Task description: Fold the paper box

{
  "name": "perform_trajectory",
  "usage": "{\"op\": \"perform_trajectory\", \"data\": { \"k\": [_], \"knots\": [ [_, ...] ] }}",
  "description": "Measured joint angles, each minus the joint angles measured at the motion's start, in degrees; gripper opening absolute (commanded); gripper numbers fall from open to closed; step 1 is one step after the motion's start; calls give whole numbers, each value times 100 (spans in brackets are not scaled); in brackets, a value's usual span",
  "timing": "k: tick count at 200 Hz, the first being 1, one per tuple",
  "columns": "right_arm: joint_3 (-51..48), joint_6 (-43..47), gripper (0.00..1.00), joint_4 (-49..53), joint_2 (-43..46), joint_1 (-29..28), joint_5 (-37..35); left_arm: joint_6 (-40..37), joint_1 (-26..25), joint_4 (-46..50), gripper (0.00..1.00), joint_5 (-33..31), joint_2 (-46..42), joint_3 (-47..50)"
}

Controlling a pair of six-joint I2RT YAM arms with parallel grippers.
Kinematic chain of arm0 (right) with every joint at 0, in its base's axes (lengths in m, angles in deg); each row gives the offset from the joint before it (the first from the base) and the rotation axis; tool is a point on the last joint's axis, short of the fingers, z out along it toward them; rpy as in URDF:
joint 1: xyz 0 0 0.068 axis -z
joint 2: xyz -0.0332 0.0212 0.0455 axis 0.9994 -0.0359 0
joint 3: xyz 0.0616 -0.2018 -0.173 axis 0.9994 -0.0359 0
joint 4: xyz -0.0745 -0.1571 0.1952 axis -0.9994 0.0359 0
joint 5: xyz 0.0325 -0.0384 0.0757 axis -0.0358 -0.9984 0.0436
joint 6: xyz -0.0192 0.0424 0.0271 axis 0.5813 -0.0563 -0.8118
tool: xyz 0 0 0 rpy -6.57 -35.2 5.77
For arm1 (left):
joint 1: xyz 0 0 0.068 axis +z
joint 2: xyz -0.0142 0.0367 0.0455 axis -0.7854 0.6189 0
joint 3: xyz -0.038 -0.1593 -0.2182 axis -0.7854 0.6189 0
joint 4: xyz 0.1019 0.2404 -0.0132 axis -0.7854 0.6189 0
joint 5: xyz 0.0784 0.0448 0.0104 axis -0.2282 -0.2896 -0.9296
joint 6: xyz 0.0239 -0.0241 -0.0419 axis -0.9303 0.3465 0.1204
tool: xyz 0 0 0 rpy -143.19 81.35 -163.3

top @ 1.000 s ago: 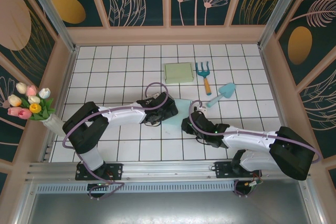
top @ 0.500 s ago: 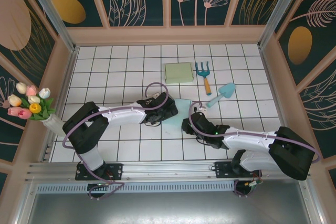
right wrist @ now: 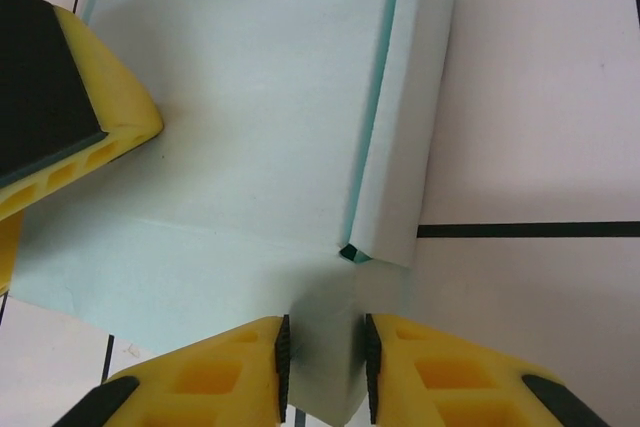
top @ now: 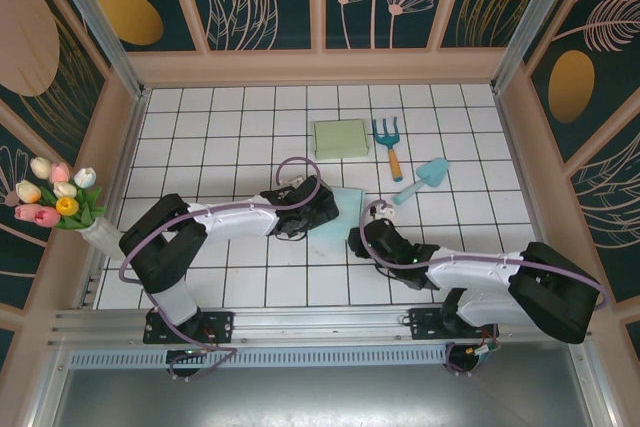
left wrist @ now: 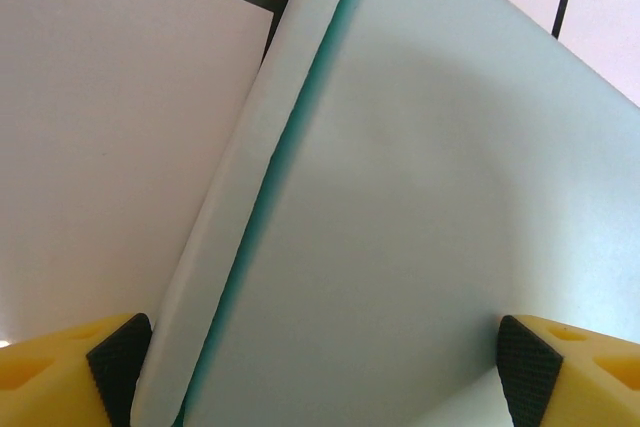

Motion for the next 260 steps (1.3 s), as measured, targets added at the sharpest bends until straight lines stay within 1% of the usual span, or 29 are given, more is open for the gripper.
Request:
{"op": "perform_trajectory", "data": {
  "k": [46,84,102,130,202,237,260],
  "knots": [
    [-479,175,27,-754,-31,-7,-240,0,0,-39,89,-39,33,0],
    [-595,319,26,-1005,-142,-7,-186,-2,0,-52,89,-42,44,0],
    [-595,358,25,-1010,-131,-39,-79,-2,0,-55,89,-46,44,0],
    [-595,422,22,-1003,24,-76,-118,0,-4,-55,89,-63,44,0],
    [-603,509,23,-1003,535,-76,61,0,-4,-57,89,-66,55,-2],
    [-601,433,28,-695,592,-76,-310,0,-4,-55,89,-70,59,-7],
    [-601,398,28,-566,575,-74,-431,-2,-4,-57,89,-83,63,-11]
  ]
}}
